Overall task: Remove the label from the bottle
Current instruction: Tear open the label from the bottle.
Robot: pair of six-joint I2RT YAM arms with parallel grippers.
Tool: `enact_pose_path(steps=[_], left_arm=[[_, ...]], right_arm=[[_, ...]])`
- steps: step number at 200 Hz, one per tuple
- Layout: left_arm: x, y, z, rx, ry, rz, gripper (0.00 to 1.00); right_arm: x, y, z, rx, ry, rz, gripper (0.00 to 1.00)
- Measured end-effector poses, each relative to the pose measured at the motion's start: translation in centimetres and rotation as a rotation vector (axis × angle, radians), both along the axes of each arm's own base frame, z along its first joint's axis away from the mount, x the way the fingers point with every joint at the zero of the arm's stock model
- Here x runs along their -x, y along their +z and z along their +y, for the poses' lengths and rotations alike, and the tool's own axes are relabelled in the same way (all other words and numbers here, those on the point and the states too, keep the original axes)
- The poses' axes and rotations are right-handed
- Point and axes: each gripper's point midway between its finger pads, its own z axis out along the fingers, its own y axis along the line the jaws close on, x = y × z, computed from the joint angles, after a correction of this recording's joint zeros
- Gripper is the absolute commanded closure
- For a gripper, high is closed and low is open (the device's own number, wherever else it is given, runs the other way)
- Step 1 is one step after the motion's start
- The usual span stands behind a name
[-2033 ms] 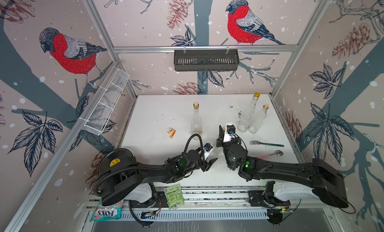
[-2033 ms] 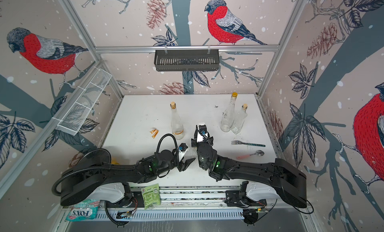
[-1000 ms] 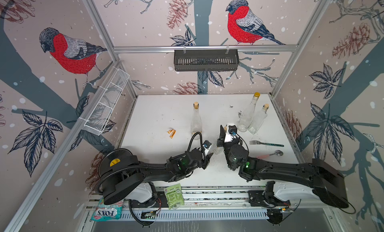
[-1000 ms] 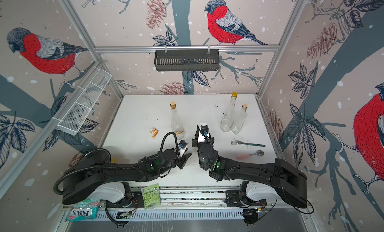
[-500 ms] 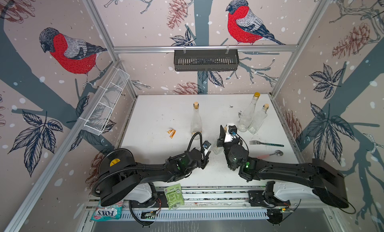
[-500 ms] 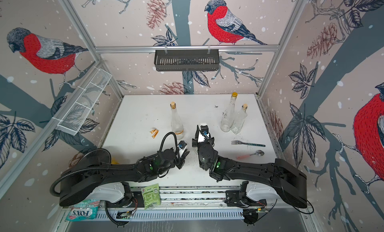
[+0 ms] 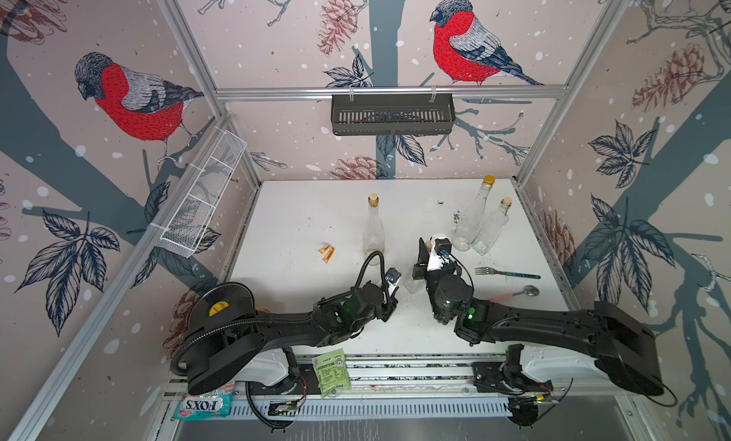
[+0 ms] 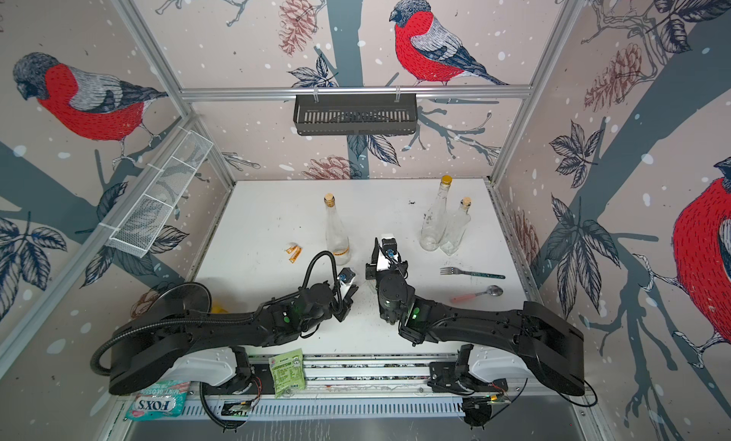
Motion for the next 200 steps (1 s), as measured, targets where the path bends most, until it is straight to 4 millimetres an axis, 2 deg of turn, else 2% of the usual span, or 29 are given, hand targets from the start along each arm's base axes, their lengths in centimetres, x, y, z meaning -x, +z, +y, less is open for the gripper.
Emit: enact_pose_path(steps=[33, 109, 149, 200], left_arm=[[0.2, -0.1, 0.1, -0.009, -0.009, 0.009, 1.0], [1.3, -0.2, 0.2, -0.018, -0.058, 0.047, 1.0], [2.0, 0.0, 1.0, -0.017, -0.059, 0.081, 1.0], [1.4, -0.6, 4.4, 0.018, 0.062, 0.18, 1.0]], right_arm=[[-0.1, 0.0, -0.1, -0.003, -0.002, -0.002, 1.0], [-1.5, 0.1, -1.2, 0.007, -0.025, -0.008, 1.0], [-3.1, 0.1, -3.1, 0.023, -0.069, -0.02, 1.0], [-5.7, 0.1, -7.3, 0.05, -0.171, -0.03, 1.0]])
